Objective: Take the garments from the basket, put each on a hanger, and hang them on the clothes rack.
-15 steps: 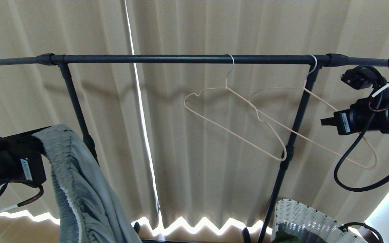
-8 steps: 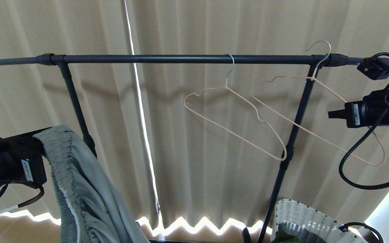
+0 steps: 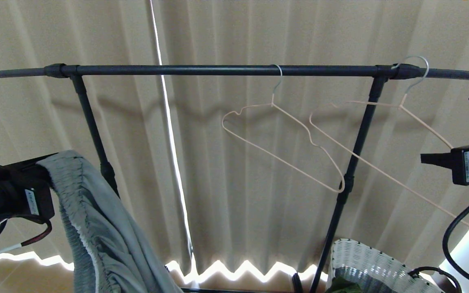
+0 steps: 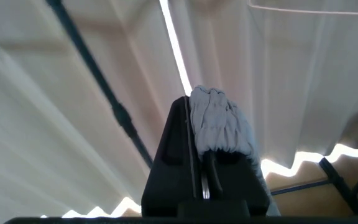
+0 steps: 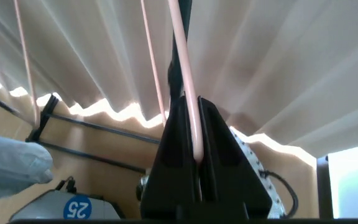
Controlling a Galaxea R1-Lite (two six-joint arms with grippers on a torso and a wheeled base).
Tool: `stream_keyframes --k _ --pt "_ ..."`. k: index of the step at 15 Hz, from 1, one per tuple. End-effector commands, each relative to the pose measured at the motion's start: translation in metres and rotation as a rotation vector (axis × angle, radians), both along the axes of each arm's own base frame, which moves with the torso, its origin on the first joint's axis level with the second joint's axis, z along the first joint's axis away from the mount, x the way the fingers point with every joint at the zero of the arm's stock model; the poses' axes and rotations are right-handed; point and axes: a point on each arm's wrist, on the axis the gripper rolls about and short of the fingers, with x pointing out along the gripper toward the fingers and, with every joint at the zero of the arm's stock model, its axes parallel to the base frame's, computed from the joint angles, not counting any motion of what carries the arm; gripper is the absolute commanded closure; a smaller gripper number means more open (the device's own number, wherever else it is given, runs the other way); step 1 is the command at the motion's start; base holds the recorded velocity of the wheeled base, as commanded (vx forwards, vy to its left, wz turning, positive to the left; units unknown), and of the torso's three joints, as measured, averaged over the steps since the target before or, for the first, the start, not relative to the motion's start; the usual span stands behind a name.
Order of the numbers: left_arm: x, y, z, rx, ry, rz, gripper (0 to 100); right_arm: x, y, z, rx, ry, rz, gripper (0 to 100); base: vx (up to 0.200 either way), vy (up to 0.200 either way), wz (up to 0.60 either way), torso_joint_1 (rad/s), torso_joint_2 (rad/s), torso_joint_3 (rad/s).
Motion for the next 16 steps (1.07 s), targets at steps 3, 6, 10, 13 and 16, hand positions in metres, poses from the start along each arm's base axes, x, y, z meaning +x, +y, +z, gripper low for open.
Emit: stream_keyframes --k 3,6,10,13,16 --pt "0.005 0.003 -0.002 0.005 0.014 0.027 100 -0.029 0.000 -0.003 -0.003 -0.024 0.002 100 -0.200 0.000 0.00 -0.001 0.00 0.004" --pt "0.006 0.003 -0.004 0.007 0.021 0.027 100 -0.033 0.000 -0.008 -0.005 -0.013 0.000 100 -0.200 0.000 0.00 -0.009 0.01 0.002" --pt "0.010 0.002 -0.007 0.015 0.039 0.027 100 -0.033 0.000 -0.008 0.001 -0.026 -0.002 100 -0.100 0.000 0.00 0.002 0.00 0.000" --pt "0.015 -0.001 -0.007 0.017 0.049 0.022 100 -0.028 0.010 -0.001 0.020 -0.155 0.058 100 0.000 0.000 0.00 0.000 0.00 0.000" --pt "0.031 -0.007 -0.007 0.051 0.075 0.016 100 -0.030 0.031 0.000 0.075 -0.201 0.155 100 0.000 0.000 0.00 0.000 0.00 0.000"
